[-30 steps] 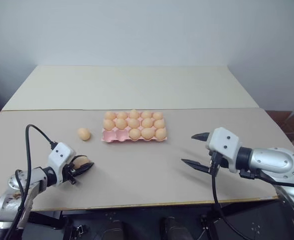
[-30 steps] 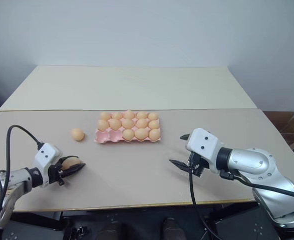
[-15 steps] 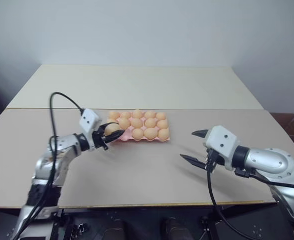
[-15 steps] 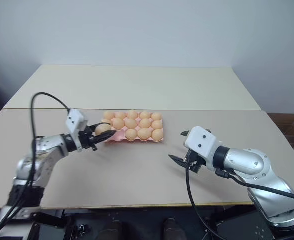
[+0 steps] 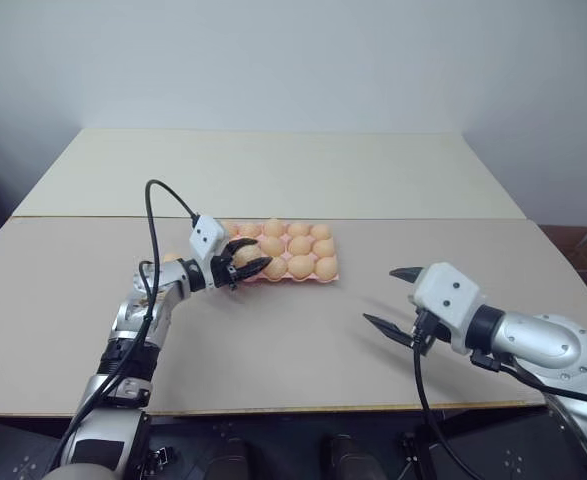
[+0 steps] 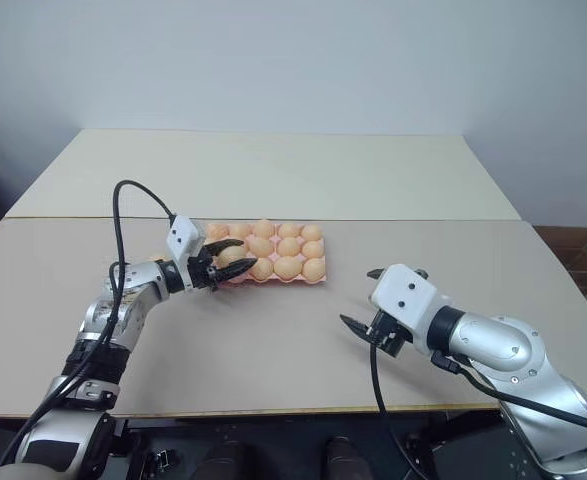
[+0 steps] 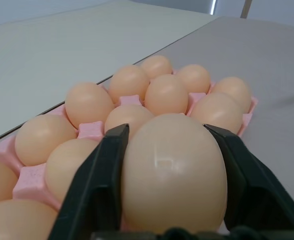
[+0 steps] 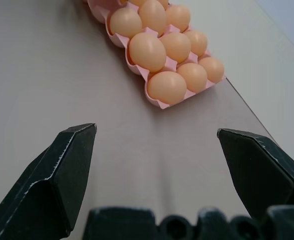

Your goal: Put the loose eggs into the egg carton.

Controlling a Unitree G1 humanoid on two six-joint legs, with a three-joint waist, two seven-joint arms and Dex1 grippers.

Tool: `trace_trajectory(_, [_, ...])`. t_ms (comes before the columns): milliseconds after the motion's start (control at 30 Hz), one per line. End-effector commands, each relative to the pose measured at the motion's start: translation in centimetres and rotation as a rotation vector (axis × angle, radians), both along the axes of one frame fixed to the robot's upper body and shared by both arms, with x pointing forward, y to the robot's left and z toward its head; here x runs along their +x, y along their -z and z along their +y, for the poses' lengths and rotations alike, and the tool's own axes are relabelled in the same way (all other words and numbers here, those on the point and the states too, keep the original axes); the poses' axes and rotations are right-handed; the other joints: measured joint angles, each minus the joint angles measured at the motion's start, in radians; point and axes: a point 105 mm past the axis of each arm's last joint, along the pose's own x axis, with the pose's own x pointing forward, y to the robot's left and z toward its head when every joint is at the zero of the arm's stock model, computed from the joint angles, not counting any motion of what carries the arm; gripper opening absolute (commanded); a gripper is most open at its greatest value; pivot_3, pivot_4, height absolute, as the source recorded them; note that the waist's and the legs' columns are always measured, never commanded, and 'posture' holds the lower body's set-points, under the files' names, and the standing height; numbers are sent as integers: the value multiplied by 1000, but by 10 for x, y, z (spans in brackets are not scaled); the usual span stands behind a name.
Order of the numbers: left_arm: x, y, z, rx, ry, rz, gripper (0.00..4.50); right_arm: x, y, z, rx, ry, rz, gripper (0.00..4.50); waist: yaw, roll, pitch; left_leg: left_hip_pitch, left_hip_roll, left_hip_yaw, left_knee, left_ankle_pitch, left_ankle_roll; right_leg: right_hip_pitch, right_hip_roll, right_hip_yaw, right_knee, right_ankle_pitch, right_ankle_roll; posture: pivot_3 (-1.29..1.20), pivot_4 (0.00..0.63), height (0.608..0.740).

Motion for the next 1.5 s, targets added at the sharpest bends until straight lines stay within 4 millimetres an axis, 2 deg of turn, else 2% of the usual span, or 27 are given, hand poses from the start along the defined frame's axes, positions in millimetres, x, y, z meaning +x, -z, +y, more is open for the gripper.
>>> trace_trajectory(33, [4, -14, 1, 5, -14, -74, 4071, -1, -13, 0, -1, 9, -72, 4500, 0, 0, 0, 0, 0, 0, 0, 0, 0, 0, 0, 0, 0, 0, 0, 0, 150, 740])
trace_trajectory(67, [3, -17, 3, 3, -16, -83, 4405, -1, -13, 0, -1, 6, -73, 4500, 0, 0, 0, 0, 0, 0, 0, 0, 0, 0, 0, 0, 0, 0, 0, 0, 150, 740])
trace_trajectory(100, [1, -20, 5, -1, -7, -94, 4460, -1, -13, 1, -1, 4, -74, 4500, 0, 0, 0, 0, 0, 0, 0, 0, 0, 0, 0, 0, 0, 0, 0, 0, 150, 740])
trace_trajectory(333, [-23, -34, 25, 11, -21, -116, 4460, 0, -12, 1, -9, -10, -70, 4500, -8, 0, 0, 0, 0, 0, 0, 0, 0, 0, 0, 0, 0, 0, 0, 0, 150, 740])
trace_trajectory(467, [-58, -40, 66, 21, -109, -80, 4460, 2, -12, 2, -11, -25, -67, 4500, -26, 0, 0, 0, 1, 0, 0, 0, 0, 0, 0, 0, 0, 0, 0, 0, 150, 740])
trace_trajectory(567, [-80, -40, 85, 66, -152, -33, 4460, 4, -12, 3, -15, -40, -61, 4500, -25, 0, 0, 1, 1, -1, 0, 0, 0, -1, 0, 0, 1, 0, 0, 0, 150, 740])
trace_trajectory(667, [-103, -36, 108, 126, -229, 29, 4460, 5, -10, 5, -19, -65, -54, 4500, -21, 0, 0, 1, 1, -1, 0, 0, 0, 0, 0, -1, 1, -4, -6, 0, 150, 740])
trace_trajectory(833, [-130, -25, 146, 228, -374, 104, 4460, 9, -9, 9, -19, -101, -47, 4500, -19, 0, 0, 1, 1, 0, 0, 0, 0, -1, -1, -1, 0, -4, -6, 0, 150, 740])
trace_trajectory(1000, [-138, -30, 163, 240, -470, 103, 4460, 12, -8, 11, -21, -122, -45, 4500, -12, 0, 0, 1, 1, 0, 0, 0, -1, -1, -1, -2, 0, -4, -6, 0, 150, 740])
trace_trajectory(1267, [-139, -32, 162, 229, -499, 97, 4460, 15, -9, 12, -23, -135, -51, 4500, -12, 0, 0, 0, 1, 0, -1, 0, -1, -2, -1, -1, -1, -4, -7, 0, 150, 740])
trace_trajectory(1400, [-134, -32, 159, 214, -507, 89, 4460, 16, -9, 11, -30, -133, -51, 4500, -12, 0, 0, 0, 1, 0, -1, 0, -1, -2, -1, -1, -1, -4, -7, 0, 150, 740])
trace_trajectory(1500, [-118, -33, 157, 153, -558, 58, 4460, 16, -10, 10, -32, -128, -51, 4500, -7, 0, 0, 0, 1, 0, -1, 0, -1, -1, -1, -1, 0, -4, -7, 0, 150, 740])
